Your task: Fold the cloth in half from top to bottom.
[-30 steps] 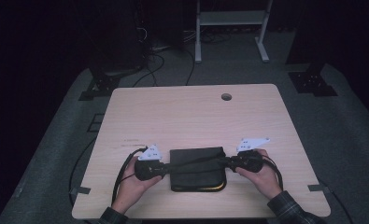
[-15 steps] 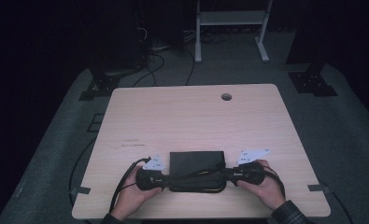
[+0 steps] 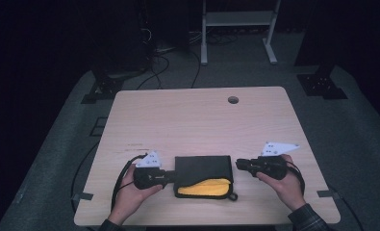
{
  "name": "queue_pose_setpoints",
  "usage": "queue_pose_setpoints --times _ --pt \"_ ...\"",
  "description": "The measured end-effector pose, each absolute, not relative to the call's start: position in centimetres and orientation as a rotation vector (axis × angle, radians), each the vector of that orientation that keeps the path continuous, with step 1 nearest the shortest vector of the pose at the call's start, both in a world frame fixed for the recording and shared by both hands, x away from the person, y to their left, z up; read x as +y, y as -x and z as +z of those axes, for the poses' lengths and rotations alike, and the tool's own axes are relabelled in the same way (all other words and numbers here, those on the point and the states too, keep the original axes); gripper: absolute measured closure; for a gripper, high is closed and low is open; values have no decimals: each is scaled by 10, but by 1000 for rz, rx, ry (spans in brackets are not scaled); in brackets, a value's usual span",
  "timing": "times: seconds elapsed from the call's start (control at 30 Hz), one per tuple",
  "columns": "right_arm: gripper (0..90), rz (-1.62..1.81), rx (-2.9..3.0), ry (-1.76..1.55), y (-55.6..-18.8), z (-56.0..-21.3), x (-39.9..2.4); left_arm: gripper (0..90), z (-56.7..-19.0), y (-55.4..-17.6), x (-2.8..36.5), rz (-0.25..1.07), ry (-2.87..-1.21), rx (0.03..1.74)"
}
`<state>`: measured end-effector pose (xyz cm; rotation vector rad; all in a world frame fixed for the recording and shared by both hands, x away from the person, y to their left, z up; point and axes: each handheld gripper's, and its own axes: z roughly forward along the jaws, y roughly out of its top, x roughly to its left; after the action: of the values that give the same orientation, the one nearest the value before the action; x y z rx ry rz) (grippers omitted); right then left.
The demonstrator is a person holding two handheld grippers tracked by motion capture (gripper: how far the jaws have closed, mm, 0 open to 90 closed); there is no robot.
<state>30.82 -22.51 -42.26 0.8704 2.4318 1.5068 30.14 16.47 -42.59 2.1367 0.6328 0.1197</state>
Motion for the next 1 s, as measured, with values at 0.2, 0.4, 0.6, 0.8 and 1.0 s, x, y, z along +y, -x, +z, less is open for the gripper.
queue_pose_setpoints --times 0.2,0.4,0.6,0.8,1.0 --pt "833 1454 2524 -851 -319 -438 -197 810 -435 -313 155 113 -2153 642" --pt "837 1401 2616 -813 -312 -451 -184 803 -445 -299 153 85 -2200 629" --pt "835 1385 2672 -785 -296 -457 -183 797 -450 -283 156 52 -2220 632" --pt "832 1269 2712 -730 -281 -465 -182 789 -459 -275 158 52 -2256 645" --pt "789 1225 2715 -695 -280 -468 -180 757 -458 -276 155 70 -2273 647"
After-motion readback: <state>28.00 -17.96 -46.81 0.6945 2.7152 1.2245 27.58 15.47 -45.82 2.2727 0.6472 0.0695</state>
